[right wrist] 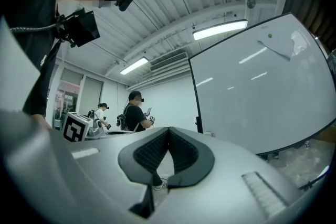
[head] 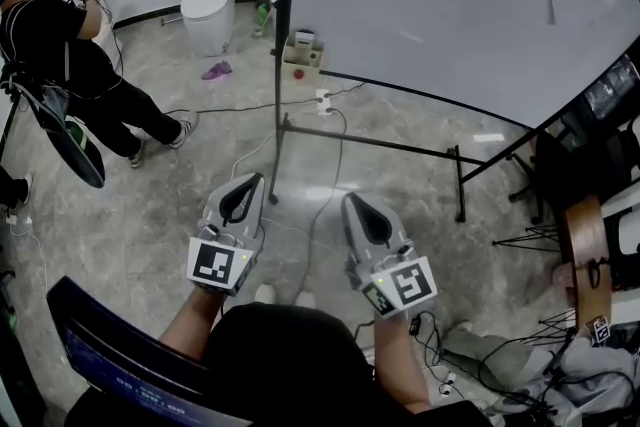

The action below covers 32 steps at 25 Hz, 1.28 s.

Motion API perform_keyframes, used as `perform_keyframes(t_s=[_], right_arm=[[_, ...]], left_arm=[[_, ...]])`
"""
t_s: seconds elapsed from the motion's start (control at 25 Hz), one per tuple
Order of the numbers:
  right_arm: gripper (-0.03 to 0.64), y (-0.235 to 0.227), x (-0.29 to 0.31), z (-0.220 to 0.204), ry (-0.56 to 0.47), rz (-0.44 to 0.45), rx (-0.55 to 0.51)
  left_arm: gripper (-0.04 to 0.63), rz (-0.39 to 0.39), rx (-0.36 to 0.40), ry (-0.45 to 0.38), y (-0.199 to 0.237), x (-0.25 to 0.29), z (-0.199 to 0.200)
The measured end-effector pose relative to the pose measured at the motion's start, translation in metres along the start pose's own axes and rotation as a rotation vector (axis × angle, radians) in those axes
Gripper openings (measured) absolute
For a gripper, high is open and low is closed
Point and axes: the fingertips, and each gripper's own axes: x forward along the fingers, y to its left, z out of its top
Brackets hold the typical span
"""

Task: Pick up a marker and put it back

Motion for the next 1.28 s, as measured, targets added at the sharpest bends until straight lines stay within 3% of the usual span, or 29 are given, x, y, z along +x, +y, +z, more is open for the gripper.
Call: perform_keyframes(t_s=[0.84,1.28], right_arm=[[0.009,-0.047,-0.047,-0.009,0.001,0.08,0.06],[0.009,-0.056,-0.034,-0.009,-0.006,0.108,0.068]], left_arm=[[0.003,0.051,0.007,0.04,-0.068,0.012,-0.017],[0.004,0.081,0.013,0.046,-0.058,0.024,-0.017]])
